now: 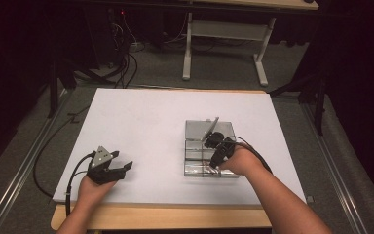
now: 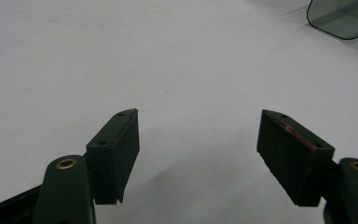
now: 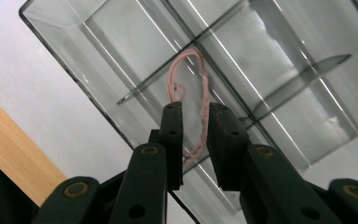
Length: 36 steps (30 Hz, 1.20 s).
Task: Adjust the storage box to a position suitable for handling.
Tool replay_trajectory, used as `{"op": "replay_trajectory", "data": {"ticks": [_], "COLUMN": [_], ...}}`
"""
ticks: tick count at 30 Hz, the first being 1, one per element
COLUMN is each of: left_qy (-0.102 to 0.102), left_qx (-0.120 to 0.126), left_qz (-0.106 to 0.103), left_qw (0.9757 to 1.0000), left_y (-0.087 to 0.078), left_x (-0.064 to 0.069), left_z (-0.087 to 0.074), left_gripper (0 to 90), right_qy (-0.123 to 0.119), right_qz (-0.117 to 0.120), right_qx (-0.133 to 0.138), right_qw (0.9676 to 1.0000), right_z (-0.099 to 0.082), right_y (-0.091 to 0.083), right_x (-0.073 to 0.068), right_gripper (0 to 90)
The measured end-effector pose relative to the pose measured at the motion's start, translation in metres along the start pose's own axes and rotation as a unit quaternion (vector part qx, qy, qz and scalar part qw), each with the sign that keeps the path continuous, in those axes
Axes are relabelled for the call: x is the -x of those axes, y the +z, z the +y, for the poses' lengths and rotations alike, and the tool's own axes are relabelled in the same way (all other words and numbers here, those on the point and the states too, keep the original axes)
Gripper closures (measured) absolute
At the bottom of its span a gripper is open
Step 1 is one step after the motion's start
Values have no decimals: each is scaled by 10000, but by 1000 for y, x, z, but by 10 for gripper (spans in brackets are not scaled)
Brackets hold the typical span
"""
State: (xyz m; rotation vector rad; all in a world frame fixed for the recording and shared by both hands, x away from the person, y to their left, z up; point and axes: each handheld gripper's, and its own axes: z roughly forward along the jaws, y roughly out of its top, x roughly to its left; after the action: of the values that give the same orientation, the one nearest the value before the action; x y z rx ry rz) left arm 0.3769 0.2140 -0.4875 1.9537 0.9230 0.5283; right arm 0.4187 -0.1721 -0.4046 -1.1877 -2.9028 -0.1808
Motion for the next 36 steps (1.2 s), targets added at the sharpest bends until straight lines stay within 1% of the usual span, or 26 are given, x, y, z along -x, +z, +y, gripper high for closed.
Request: {"op": "replay_trajectory", "data": {"ticks": [2,4,5,6,9,10,11,13,14,16,17,18,19,20,21,22,23,25,26,27,28,33,36], "left_qy": [-2,-8,-10,-13,-13,-14,-15,-12,-13,-15,-15,-13,-12,-12,-14,-14,-12,-8,-8,-7,-10,11,4], "left_qx": [-1,1,2,3,1,0,1,-1,0,4,4,2,3,1,2,1,0,-3,-1,-2,1,-11,-11], "left_qz": [0,-3,-3,-3,1,3,4,3,0,-3,-2,0,1,2,3,4,6,9,7,4,4,14,13], "left_qw": [10000,10000,10000,10000,10000,10000,10000,10000,10000,10000,10000,10000,10000,10000,10000,10000,10000,10000,10000,10000,10000,10000,10000], "left_y": [0,0,0,0,0,0,0,0,0,0,0,0,0,0,0,0,0,0,0,0,0,0,0], "left_x": [0,0,0,0,0,0,0,0,0,0,0,0,0,0,0,0,0,0,0,0,0,0,0], "left_z": [0,0,0,0,0,0,0,0,0,0,0,0,0,0,0,0,0,0,0,0,0,0,0], "left_gripper": [302,302,302,302,302,302,302,302,302,302,302,302,302,302,302,302,302,302,302,302,302,302,302], "right_qy": [26,181,52,63,138,281,266,314,190,324,290,358,337,424,461,362,456,443,527,562,522,597,661], "right_qz": [-19,-13,-34,-53,-71,-75,-77,-85,-103,-126,-123,-126,-135,-122,-129,-149,-149,-169,-173,-185,-196,-223,-250], "right_qx": [17,-17,38,46,59,15,15,47,78,40,63,52,56,53,22,55,46,79,55,40,64,90,152], "right_qw": [10000,9998,10000,10000,9999,9996,9996,9995,9997,9994,9995,9993,9993,9990,9989,9992,9988,9988,9984,9982,9984,9979,9974], "right_z": [-3,-6,-7,-9,-14,-16,-17,-20,-22,-25,-27,-28,-30,-31,-33,-35,-36,-39,-41,-43,-44,-53,-57], "right_y": [-2,-5,-6,-7,-10,-12,-13,-15,-15,-16,-16,-17,-18,-18,-19,-19,-20,-21,-22,-23,-23,-26,-27], "right_x": [2,3,6,8,13,12,14,18,21,23,25,25,27,27,28,30,30,33,33,34,36,41,45], "right_gripper": [783,794,800,806,827,832,835,844,845,849,850,852,854,856,857,859,859,861,861,862,862,865,865]}}
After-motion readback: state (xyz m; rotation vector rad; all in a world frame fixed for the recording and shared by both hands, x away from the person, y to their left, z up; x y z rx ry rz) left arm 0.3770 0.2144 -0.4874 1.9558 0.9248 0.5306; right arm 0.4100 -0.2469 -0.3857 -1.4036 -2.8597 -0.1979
